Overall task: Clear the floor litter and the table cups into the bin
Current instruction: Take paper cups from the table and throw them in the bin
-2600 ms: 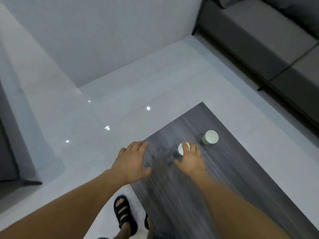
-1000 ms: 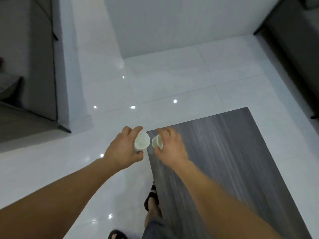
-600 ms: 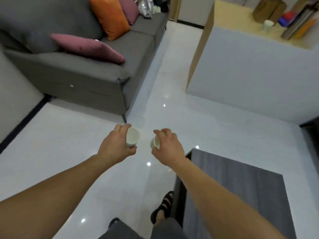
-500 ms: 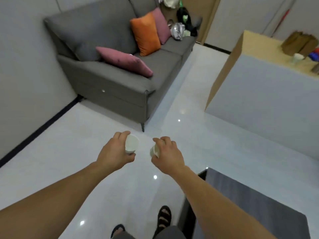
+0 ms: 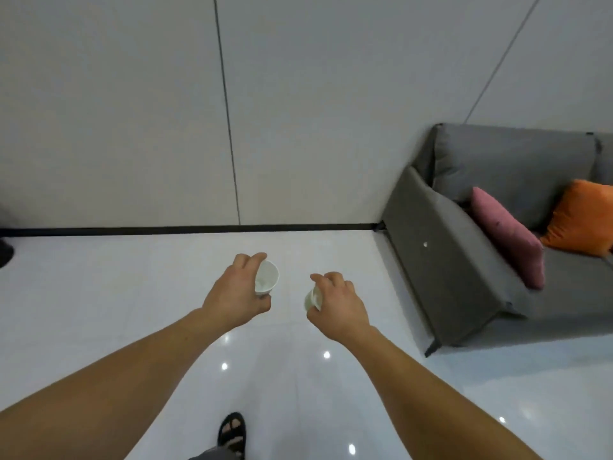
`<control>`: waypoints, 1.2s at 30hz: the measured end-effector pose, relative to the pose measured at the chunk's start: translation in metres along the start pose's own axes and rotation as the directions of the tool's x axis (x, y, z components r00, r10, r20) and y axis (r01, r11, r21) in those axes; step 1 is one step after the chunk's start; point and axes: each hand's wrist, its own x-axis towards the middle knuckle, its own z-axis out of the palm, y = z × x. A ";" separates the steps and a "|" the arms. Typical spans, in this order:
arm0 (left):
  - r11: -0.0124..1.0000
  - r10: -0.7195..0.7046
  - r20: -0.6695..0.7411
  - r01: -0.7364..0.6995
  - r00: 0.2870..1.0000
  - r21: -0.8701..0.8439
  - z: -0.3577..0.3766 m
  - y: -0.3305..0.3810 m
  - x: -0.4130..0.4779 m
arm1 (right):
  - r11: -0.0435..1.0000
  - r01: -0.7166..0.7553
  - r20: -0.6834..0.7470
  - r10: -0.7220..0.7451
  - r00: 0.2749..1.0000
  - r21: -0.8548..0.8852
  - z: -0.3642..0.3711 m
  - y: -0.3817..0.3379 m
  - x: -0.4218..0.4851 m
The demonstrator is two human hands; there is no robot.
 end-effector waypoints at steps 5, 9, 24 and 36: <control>0.971 -0.238 -0.161 0.238 0.958 -0.020 -0.051 -0.079 -0.056 | 0.966 0.258 0.089 -0.257 0.962 -0.004 0.030 -0.102 0.020; 0.926 -0.375 -0.259 0.373 0.890 -0.058 -0.090 -0.144 -0.096 | 0.906 0.422 0.135 -0.415 0.900 -0.024 0.053 -0.192 0.033; 0.761 -0.631 -0.402 0.631 0.664 -0.152 -0.242 -0.408 -0.198 | 0.719 0.694 0.256 -0.667 0.700 -0.026 0.169 -0.514 0.072; 0.673 -0.716 -0.446 0.703 0.537 -0.232 -0.337 -0.562 -0.120 | 0.593 0.805 0.306 -0.766 0.566 -0.003 0.215 -0.699 0.226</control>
